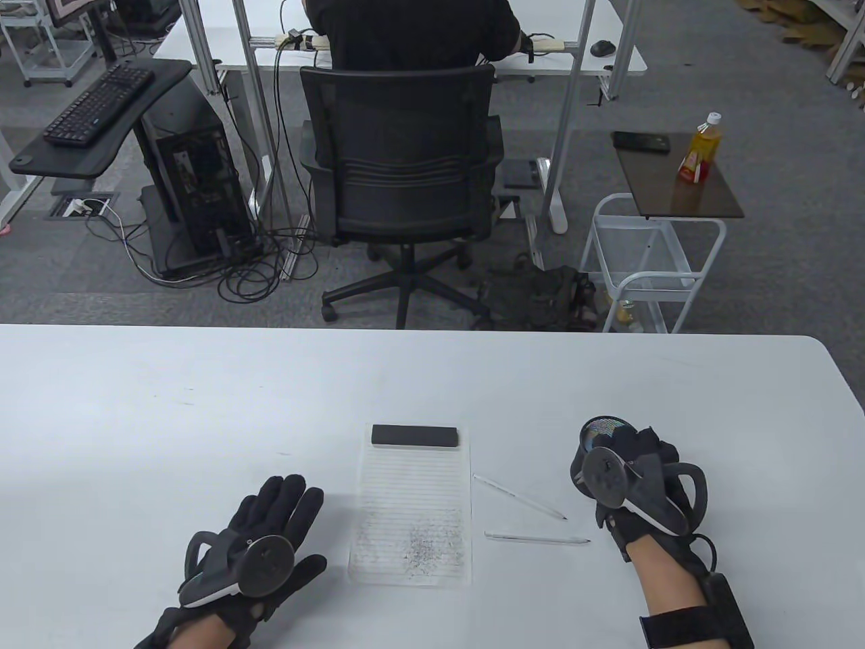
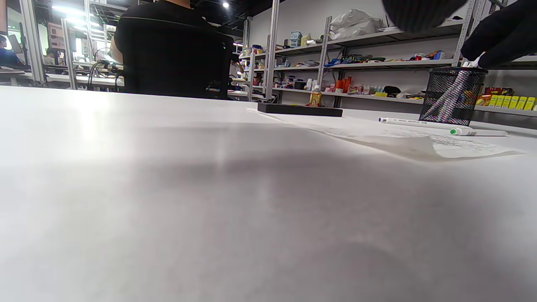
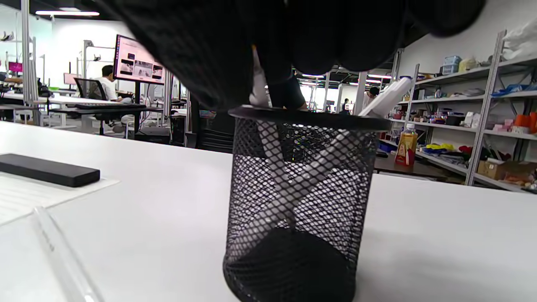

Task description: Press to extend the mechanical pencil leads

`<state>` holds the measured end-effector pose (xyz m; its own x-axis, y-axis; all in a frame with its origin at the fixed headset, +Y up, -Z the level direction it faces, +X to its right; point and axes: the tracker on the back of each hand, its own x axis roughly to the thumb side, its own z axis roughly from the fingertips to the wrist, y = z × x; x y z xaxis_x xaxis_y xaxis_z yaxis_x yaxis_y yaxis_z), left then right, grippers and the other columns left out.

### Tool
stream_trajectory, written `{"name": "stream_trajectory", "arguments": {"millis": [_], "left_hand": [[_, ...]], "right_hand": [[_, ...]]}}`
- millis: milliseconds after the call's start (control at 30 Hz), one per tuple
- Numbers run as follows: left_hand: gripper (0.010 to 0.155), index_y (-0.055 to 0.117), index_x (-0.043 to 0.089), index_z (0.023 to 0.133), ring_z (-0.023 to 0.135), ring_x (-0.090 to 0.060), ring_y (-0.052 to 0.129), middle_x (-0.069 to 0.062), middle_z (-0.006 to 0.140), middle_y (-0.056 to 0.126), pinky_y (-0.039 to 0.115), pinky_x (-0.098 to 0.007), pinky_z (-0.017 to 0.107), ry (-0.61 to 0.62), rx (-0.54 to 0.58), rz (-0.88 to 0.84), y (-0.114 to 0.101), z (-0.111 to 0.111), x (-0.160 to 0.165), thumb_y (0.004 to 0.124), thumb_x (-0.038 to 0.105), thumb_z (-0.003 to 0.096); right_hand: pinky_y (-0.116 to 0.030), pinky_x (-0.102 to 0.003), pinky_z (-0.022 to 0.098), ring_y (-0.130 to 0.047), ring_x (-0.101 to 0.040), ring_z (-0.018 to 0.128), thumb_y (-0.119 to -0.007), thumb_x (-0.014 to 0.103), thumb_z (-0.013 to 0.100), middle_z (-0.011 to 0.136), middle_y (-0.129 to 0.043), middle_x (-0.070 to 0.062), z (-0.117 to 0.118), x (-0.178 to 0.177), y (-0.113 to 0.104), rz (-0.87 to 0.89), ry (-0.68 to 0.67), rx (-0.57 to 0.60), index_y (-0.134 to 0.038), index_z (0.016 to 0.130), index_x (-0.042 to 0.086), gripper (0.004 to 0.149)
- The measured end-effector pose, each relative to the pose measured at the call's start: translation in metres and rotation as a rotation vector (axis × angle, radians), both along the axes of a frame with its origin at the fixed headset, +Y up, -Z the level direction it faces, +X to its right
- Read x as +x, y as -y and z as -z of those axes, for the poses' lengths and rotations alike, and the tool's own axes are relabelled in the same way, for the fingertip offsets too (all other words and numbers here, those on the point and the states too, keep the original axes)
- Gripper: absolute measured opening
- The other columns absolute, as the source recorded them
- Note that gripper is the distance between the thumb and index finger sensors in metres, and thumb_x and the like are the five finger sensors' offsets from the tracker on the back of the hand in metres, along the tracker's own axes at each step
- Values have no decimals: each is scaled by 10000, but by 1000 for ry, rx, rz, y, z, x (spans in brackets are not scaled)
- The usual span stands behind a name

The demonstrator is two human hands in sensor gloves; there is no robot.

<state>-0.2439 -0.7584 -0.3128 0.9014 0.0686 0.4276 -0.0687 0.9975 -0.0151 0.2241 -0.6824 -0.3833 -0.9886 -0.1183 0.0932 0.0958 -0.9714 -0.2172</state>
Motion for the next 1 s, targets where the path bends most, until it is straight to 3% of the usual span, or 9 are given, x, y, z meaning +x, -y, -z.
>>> {"name": "stream_trajectory", "arguments": {"millis": [667,1000], "left_hand": [[888,284,249,1145,1114,-460,346,-126,1203,273,432,-637,764,-2,-9,9,1,0,0,670,639,446],[888,286,248,1145,1113,-462,347,-127,1203,273,431,-638,764,-4,-13,6,1,0,0,670,639,447]], "right_hand": [[-843,-588,541,-1023,-375,638,-1011,216,426,754,-989,-127,4,-1,4,-43,-21,28,-954,816,118,406],[-875,-563,513,-1026,-355,606,-1004,236,420,740,-978,-136,1,6,-6,-22,-4,68,-948,814,119,415]]}}
